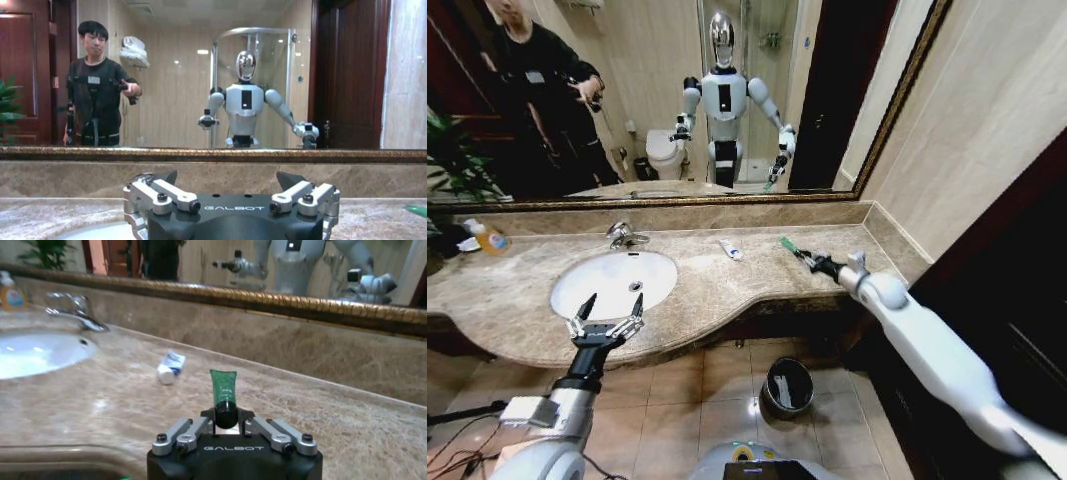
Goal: Pick up the trash from the sink and place it in the trash bin.
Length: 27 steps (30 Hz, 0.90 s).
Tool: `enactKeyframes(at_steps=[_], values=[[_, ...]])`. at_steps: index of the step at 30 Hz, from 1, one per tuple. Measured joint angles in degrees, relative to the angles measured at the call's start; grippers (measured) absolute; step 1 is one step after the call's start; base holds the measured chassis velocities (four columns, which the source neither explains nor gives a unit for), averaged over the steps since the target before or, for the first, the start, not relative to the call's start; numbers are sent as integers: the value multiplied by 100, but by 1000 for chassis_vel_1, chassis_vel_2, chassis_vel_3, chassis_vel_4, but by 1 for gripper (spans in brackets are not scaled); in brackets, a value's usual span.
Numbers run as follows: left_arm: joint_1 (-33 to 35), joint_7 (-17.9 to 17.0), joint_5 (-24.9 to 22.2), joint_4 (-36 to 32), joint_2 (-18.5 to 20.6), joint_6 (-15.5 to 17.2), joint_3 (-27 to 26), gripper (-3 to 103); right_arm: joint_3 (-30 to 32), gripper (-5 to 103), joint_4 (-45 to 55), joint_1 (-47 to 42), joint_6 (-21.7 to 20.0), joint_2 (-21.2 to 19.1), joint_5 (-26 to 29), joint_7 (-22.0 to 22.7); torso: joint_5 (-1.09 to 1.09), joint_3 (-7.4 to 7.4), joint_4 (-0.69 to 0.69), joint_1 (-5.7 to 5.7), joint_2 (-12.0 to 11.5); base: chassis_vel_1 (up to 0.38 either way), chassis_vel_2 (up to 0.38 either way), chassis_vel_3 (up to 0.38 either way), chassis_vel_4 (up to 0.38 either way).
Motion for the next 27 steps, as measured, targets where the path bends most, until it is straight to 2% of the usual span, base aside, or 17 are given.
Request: enactKeyframes(at_steps=[1,2,6,7,10,11,14,15,17,19,22,27], values=[[0,0,0,1,0,0,1,100,255,19,225,-299,-7,43,-19,1,-5,0,-1,0,0,0,0,0,0],[0,0,0,1,0,0,1,100,255,19,225,-299,-7,43,-19,1,-5,0,-1,0,0,0,0,0,0],[0,1,0,0,0,0,1,100,1271,19,947,-1867,207,431,-376,-280,0,0,-1,0,0,0,0,0,0],[0,1,0,0,0,0,1,100,1271,19,947,-1867,207,431,-376,-280,0,0,-1,0,0,0,0,0,0],[0,0,0,0,0,0,0,100,1839,19,1208,-2838,521,875,-655,-613,-2,0,-1,-1,0,0,0,0,0],[0,0,0,0,0,0,0,100,1839,19,1208,-2838,521,875,-655,-613,-2,0,-1,-1,0,0,0,0,0],[0,-1,0,0,1,0,0,100,1976,19,1131,-3350,890,1427,-1107,-861,-2,0,-1,-1,0,0,0,0,0],[0,-1,0,0,1,0,0,100,1976,19,1131,-3350,890,1427,-1107,-861,-2,0,-1,-1,0,0,0,0,0],[0,-1,0,0,0,0,0,100,1936,19,867,-3502,1174,1811,-1528,-1038,-1,0,0,0,0,0,0,0,0],[1,-1,0,0,0,0,0,100,1907,19,739,-3526,1284,1927,-1647,-1084,-1,0,-1,0,0,0,0,0,0],[0,0,0,0,0,0,0,100,1772,19,103,-3524,1697,2361,-2074,-1146,1,1,0,0,0,0,0,0,0],[0,-1,0,0,0,0,0,100,1692,19,-673,-3369,2020,2678,-2562,-1239,-1,1,0,0,0,0,0,0,0]])
